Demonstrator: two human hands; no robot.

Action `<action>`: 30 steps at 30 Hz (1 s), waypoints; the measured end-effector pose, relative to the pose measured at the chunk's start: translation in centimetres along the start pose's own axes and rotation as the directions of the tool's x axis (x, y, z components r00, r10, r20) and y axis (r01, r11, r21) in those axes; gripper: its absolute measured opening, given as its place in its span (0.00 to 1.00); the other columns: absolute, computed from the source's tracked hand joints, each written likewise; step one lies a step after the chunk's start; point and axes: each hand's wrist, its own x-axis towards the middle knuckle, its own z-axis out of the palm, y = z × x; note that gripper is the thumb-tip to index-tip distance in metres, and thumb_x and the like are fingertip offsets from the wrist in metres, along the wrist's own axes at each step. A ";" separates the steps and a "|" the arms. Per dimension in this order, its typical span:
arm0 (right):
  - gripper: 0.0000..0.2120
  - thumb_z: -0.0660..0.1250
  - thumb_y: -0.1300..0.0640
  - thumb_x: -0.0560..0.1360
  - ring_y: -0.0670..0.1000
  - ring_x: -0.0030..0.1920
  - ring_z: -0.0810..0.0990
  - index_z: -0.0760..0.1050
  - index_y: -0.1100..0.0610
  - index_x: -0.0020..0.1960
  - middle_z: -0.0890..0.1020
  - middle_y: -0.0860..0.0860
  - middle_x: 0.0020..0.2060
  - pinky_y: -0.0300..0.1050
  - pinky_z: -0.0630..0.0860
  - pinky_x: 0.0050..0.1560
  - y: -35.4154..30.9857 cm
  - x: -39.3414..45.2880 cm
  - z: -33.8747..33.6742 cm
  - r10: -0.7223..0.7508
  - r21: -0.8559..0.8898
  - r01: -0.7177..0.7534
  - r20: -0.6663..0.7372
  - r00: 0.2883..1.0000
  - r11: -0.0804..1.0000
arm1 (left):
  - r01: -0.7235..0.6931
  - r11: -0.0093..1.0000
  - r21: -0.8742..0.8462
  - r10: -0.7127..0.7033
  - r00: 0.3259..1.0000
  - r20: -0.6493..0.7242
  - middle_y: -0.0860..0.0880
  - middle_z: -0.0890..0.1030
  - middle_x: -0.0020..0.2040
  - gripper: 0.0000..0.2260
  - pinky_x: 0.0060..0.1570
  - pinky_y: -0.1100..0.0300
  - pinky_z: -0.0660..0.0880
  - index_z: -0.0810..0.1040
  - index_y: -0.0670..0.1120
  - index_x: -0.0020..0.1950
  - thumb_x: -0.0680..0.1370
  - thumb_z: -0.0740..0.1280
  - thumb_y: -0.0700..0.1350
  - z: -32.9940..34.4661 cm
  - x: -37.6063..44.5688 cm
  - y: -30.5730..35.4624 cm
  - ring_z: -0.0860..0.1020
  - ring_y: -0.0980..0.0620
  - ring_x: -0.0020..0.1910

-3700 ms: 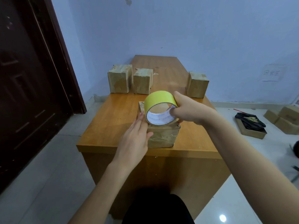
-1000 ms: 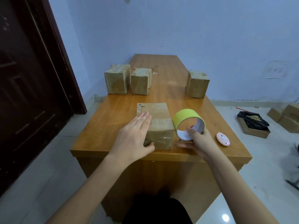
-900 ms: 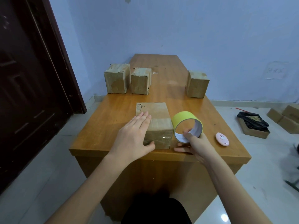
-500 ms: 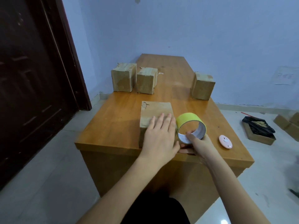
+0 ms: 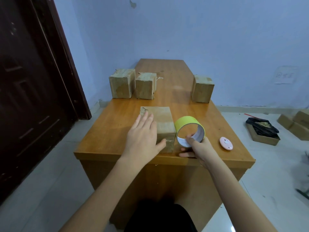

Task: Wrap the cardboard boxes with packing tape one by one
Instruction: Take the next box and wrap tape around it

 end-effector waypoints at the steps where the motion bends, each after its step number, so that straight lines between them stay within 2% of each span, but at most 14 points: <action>1: 0.03 0.61 0.60 0.80 0.52 0.28 0.83 0.68 0.59 0.48 0.77 0.57 0.42 0.50 0.82 0.30 -0.1 -0.1 0.0 0.003 -0.006 -0.003 0.003 1.000 1.000 | -0.029 1.000 -0.012 0.029 1.000 0.010 0.47 0.56 0.76 0.34 0.70 0.55 0.40 0.55 0.44 0.76 0.77 0.57 0.63 0.2 0.3 0.6 0.51 0.50 0.76; 3: 0.03 0.61 0.60 0.80 0.52 0.29 0.83 0.69 0.59 0.49 0.78 0.58 0.44 0.47 0.82 0.29 -0.2 -0.3 0.0 0.006 -0.009 -0.006 0.005 1.000 1.000 | -0.092 0.995 -0.038 0.093 0.995 0.035 0.48 0.52 0.77 0.35 0.70 0.56 0.40 0.48 0.45 0.77 0.78 0.57 0.61 0.9 0.6 1.8 0.49 0.51 0.76; 6: 0.08 0.62 0.60 0.80 0.54 0.34 0.85 0.69 0.61 0.57 0.79 0.58 0.48 0.45 0.82 0.32 -0.2 -0.7 0.0 0.011 0.036 -0.012 0.032 0.999 0.999 | -0.099 0.994 -0.056 0.100 0.995 0.025 0.48 0.55 0.77 0.28 0.70 0.58 0.44 0.51 0.46 0.77 0.81 0.56 0.53 1.9 0.7 2.6 0.52 0.52 0.75; 9: 0.19 0.69 0.53 0.75 0.55 0.44 0.85 0.69 0.59 0.62 0.77 0.55 0.55 0.44 0.83 0.43 -0.1 -1.2 -0.2 -0.029 0.103 0.023 0.049 0.998 0.994 | -0.078 0.991 -0.109 0.077 0.997 -0.018 0.50 0.57 0.76 0.26 0.69 0.61 0.44 0.53 0.47 0.76 0.81 0.56 0.52 1.7 0.6 2.3 0.54 0.53 0.75; 10: 0.21 0.71 0.50 0.73 0.55 0.48 0.84 0.71 0.58 0.62 0.78 0.55 0.56 0.46 0.82 0.46 -0.2 -1.3 -0.2 -0.042 0.130 0.034 0.059 0.997 0.991 | -0.074 0.988 -0.139 0.069 0.997 -0.038 0.50 0.58 0.76 0.26 0.69 0.62 0.45 0.54 0.47 0.76 0.81 0.56 0.52 1.5 0.5 2.1 0.54 0.54 0.75; 12: 0.20 0.73 0.44 0.70 0.54 0.51 0.83 0.73 0.52 0.57 0.80 0.55 0.56 0.51 0.82 0.50 -0.6 -1.6 0.1 -0.028 0.169 0.009 0.106 0.994 0.986 | -0.056 0.977 -0.207 0.041 0.996 -0.076 0.51 0.59 0.75 0.26 0.68 0.64 0.46 0.56 0.47 0.76 0.80 0.57 0.53 0.9 0.6 2.1 0.56 0.55 0.74; 15: 0.19 0.72 0.41 0.69 0.55 0.49 0.84 0.76 0.51 0.53 0.82 0.56 0.52 0.49 0.82 0.43 -1.5 -2.0 0.7 0.012 0.129 -0.030 0.144 0.990 0.991 | -0.029 0.961 -0.275 -0.001 0.994 -0.107 0.52 0.61 0.75 0.25 0.67 0.65 0.47 0.58 0.48 0.75 0.80 0.59 0.52 0.1 0.9 2.4 0.56 0.56 0.74; 20: 0.10 0.66 0.52 0.77 0.53 0.39 0.85 0.77 0.57 0.54 0.84 0.54 0.45 0.46 0.81 0.36 -2.4 -2.5 0.5 -0.166 0.065 0.157 0.168 0.972 0.985 | 0.025 0.935 -0.353 -0.055 0.996 -0.074 0.54 0.60 0.75 0.25 0.67 0.65 0.46 0.59 0.50 0.75 0.79 0.60 0.52 0.4 0.5 2.3 0.53 0.58 0.74; 22: 0.08 0.65 0.55 0.78 0.53 0.37 0.84 0.77 0.59 0.52 0.84 0.55 0.41 0.46 0.81 0.34 -2.7 -2.6 0.2 -0.170 0.045 0.165 0.176 0.970 0.985 | 0.051 0.903 -0.426 -0.089 0.993 -0.071 0.54 0.61 0.74 0.26 0.69 0.60 0.51 0.58 0.53 0.75 0.79 0.61 0.51 0.3 0.1 2.4 0.51 0.60 0.71; 24: 0.04 0.65 0.59 0.78 0.52 0.33 0.84 0.75 0.60 0.49 0.83 0.55 0.38 0.46 0.81 0.32 -3.2 -2.6 0.0 -0.171 0.026 0.169 0.146 0.974 0.985 | 0.052 0.868 -0.494 -0.109 0.990 -0.086 0.53 0.64 0.73 0.28 0.68 0.52 0.59 0.53 0.58 0.74 0.78 0.63 0.49 0.1 -0.1 2.3 0.55 0.57 0.71; 27: 0.02 0.62 0.63 0.79 0.54 0.31 0.83 0.71 0.60 0.48 0.80 0.58 0.40 0.47 0.82 0.32 -4.3 -2.4 -0.4 -0.186 -0.049 0.192 0.106 0.977 0.980 | 0.089 0.833 -0.546 -0.146 0.987 -0.061 0.54 0.63 0.74 0.27 0.66 0.48 0.65 0.55 0.59 0.74 0.79 0.63 0.48 -0.3 0.0 1.9 0.60 0.51 0.73; 30: 0.01 0.60 0.62 0.80 0.55 0.38 0.82 0.69 0.58 0.49 0.77 0.58 0.45 0.44 0.80 0.31 -5.7 -2.4 -0.5 -0.206 -0.201 0.233 0.148 0.967 0.951 | 0.124 0.756 -0.642 -0.169 0.986 -0.009 0.54 0.62 0.74 0.24 0.65 0.55 0.66 0.61 0.54 0.74 0.79 0.62 0.48 -0.5 -0.2 1.7 0.62 0.53 0.72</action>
